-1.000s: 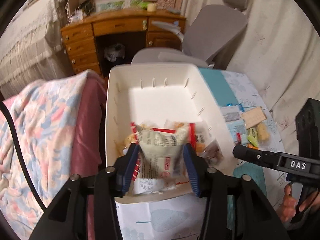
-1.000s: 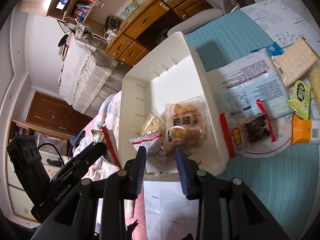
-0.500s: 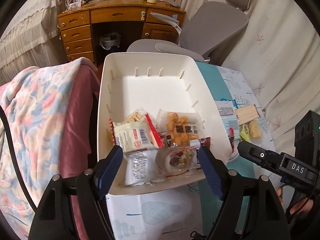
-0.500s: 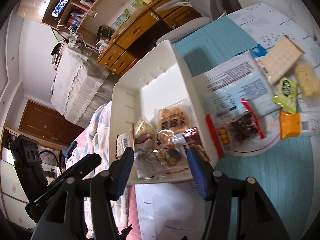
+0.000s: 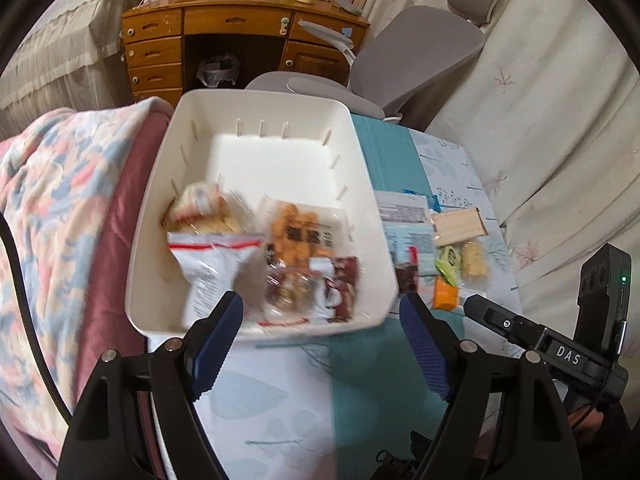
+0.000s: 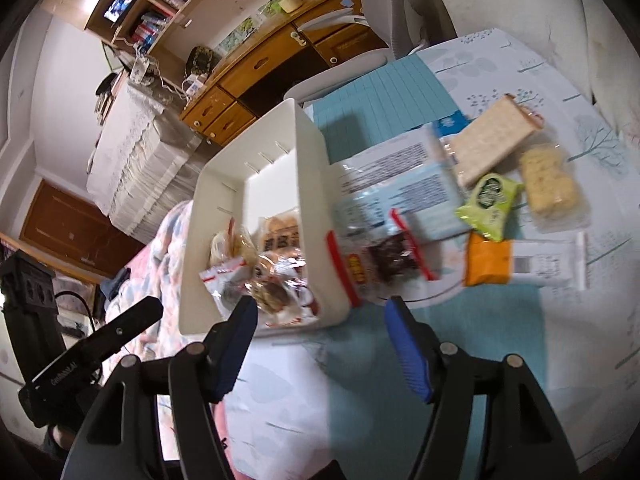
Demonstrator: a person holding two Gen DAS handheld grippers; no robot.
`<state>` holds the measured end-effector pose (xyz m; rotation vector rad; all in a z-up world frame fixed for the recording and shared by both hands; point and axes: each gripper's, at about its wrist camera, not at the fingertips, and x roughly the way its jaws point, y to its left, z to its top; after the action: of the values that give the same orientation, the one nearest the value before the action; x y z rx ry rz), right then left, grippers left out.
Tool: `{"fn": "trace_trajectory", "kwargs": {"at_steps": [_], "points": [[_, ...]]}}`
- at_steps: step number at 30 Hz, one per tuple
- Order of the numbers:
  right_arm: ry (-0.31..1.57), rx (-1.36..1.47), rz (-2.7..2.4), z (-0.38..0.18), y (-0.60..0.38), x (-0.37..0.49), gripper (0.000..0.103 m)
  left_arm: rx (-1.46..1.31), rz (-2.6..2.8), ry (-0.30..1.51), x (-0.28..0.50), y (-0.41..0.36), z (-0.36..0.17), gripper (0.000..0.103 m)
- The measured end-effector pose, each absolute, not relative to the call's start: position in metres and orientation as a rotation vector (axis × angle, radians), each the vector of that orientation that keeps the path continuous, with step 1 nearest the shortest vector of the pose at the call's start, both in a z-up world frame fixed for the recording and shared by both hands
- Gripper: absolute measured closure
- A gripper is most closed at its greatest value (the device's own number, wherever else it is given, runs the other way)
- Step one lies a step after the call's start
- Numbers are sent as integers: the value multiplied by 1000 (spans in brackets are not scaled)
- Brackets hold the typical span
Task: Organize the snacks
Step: 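Withdraw both open tools from the tray, then grasp the dark red-striped pack with the left tool while the right tool grasps the orange-topped bar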
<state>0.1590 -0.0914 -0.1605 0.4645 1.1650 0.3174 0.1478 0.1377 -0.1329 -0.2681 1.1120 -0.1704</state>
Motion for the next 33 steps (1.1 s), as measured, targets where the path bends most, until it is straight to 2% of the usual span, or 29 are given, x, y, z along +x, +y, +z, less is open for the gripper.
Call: {"fn": "trace_trajectory", "kwargs": {"at_steps": [6, 18, 33], "points": [[1181, 344, 348, -157, -119, 157, 31, -346, -130, 1144, 132, 104, -142, 22], [1160, -6, 420, -168, -158, 156, 30, -634, 41, 1181, 116, 52, -178, 18], [1090, -326, 507, -218, -176, 165, 30, -880, 310, 1254, 162, 10, -242, 18]]}}
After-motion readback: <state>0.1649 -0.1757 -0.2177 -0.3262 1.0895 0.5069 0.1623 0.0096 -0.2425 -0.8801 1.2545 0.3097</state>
